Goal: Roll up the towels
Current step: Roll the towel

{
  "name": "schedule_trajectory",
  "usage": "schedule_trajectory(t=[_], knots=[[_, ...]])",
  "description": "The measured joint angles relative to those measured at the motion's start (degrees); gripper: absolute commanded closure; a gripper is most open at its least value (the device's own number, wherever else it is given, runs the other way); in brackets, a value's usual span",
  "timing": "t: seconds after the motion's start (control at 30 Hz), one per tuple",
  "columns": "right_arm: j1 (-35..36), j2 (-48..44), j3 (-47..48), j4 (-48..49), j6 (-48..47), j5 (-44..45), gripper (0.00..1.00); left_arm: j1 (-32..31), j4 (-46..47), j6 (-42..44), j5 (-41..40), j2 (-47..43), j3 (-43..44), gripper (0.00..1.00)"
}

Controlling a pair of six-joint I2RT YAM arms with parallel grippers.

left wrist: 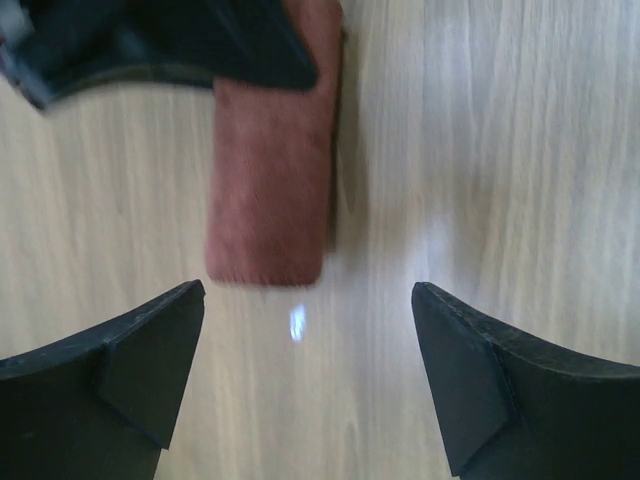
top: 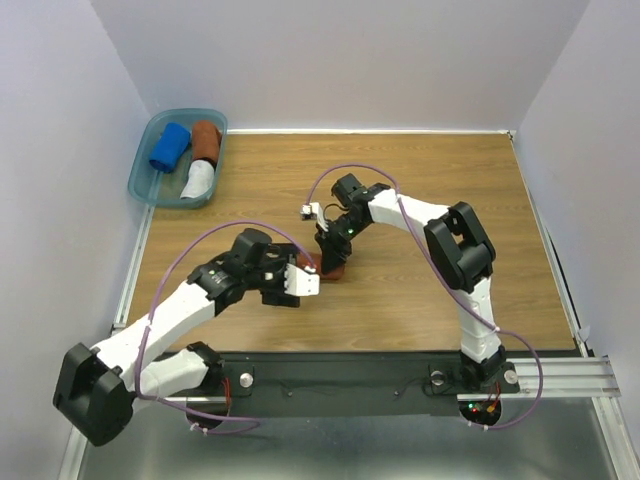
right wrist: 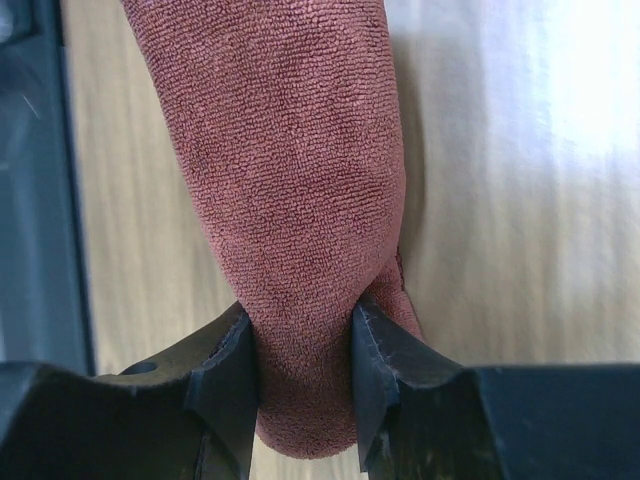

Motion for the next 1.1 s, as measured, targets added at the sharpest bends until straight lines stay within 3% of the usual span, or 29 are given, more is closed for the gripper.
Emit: schedule_trajectory(t=[0.2,0.33,0.53,0.73,1.1], knots=[[-0.02,4.00,4.24,-5.95,-0.63,-5.60,0.99,-8.59,8.85,1.09,-5.70,7.67,0.02,0.14],[-0.04,6.19,5.77,-9.27,-0.79,-9.09,0.99,-9.31,10.43,2.16,-6.14,11.72,0.02,0.22],[-0.13,10.34,8.66,-16.81,-1.97,-14.93,0.99,-10.01,13.09,3.28,-6.54,17.46,0.02,0.24],[-0.87,15.02,12.35,-24.24,-4.04,-19.50,0.99,-11.72,16.52,4.94,-7.41,18.40,-2.45,0.30],[-1.42,19.39,14.10,-32.96,-6.40,-23.19,0.99,-13.97,18.60,5.38,-7.69,21.31,-2.69,0.28]])
